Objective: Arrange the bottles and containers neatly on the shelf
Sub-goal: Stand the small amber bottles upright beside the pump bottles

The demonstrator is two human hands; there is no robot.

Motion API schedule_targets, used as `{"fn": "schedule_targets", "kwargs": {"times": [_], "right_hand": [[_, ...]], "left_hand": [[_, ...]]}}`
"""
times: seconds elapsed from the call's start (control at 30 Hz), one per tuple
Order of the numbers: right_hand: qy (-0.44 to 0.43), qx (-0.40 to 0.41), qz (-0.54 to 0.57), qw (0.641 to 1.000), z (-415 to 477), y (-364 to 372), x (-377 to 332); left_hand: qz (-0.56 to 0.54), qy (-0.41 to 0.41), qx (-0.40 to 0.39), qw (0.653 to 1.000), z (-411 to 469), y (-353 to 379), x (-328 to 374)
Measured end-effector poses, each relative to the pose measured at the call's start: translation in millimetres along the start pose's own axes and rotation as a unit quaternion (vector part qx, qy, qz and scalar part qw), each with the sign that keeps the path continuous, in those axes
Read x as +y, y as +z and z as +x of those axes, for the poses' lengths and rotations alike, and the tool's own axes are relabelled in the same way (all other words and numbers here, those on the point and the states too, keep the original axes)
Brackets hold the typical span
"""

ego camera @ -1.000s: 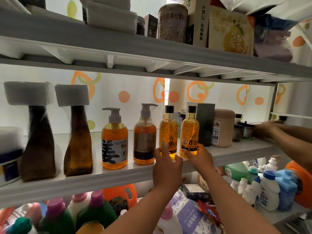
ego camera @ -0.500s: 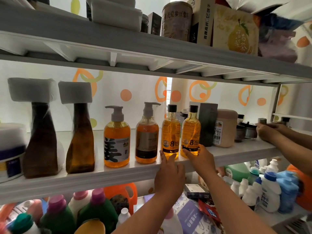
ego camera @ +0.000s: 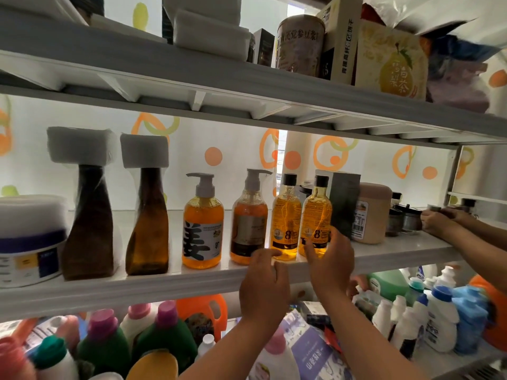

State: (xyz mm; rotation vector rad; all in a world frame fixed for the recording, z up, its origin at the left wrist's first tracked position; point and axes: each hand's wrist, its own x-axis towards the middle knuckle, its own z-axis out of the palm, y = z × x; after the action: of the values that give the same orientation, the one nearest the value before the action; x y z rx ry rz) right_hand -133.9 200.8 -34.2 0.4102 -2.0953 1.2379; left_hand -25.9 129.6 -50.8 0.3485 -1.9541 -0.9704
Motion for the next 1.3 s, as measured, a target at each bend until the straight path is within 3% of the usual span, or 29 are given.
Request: {"fn": "schedule_targets", "kwargs": {"times": [0.03,0.1,0.2,0.27,0.37,0.6,0.83,1.07,1.3], "right_hand": [[-0.049,0.035,0.021,0.998,-11,-2,-15],[-0.092,-0.011,0.086,0.992,-34,-1,-46],[-0.046,-0.139,0.127,0.981,-57,12,-73],[-0.031,-0.169,0.126,0.977,-63,22,-77],[-0.014,-0.162,0.117,0.980,-66,32,-76],[-0.012,-0.159,0.109,0.981,-67,32,-80],[-0.009,-0.162,0.131,0.978,-68,30,-79],[-0.015,-0.170,0.138,0.976,-69,31,-78],[-0.024,-0.179,0.105,0.978,-66,33,-76]], "left_hand": [[-0.005,0.010,0.033,0.999,0,-4,-3],[-0.018,0.024,0.076,0.997,0,-13,-9],[-0.050,-0.011,0.077,0.996,3,-26,-20],[-0.069,-0.044,0.041,0.996,6,-34,-26],[-0.069,-0.043,-0.010,0.997,7,-41,-33],[0.025,-0.006,-0.031,0.999,7,-43,-39],[-0.041,-0.031,-0.007,0.999,4,-44,-42],[0.008,-0.014,-0.026,1.000,6,-45,-36],[-0.066,-0.047,-0.047,0.996,4,-50,-36]]}}
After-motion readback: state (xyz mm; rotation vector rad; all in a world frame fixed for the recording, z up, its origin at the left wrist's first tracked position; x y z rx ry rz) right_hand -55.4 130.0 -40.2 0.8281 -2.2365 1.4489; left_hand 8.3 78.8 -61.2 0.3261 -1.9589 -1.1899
